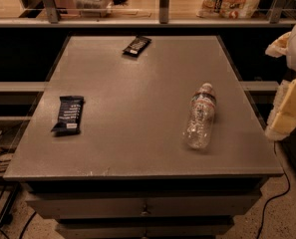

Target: Move water bottle near rxbar chocolate

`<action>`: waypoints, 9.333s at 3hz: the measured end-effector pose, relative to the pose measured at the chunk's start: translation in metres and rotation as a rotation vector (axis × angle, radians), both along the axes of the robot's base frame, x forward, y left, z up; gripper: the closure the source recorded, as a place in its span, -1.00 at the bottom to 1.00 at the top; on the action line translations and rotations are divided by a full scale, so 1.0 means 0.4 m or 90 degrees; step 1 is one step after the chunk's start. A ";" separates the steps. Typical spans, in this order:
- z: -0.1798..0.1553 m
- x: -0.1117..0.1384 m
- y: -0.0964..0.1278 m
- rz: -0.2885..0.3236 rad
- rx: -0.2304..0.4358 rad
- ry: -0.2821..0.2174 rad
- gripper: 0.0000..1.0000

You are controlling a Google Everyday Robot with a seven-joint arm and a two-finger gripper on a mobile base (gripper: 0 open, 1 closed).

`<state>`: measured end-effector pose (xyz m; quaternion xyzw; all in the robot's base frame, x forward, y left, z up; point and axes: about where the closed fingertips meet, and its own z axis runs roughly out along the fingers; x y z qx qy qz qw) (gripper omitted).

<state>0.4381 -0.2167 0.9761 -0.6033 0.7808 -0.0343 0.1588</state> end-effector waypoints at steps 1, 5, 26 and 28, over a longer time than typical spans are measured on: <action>0.002 0.001 0.001 -0.002 0.001 -0.002 -1.00; -0.048 0.069 0.042 -0.252 0.165 0.067 -1.00; -0.280 0.731 0.305 -0.684 0.448 0.160 0.66; -0.295 0.845 0.398 -0.705 0.487 0.211 -0.26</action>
Offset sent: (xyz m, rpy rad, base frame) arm 0.0202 0.0038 -0.0106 0.2068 0.0441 -0.2767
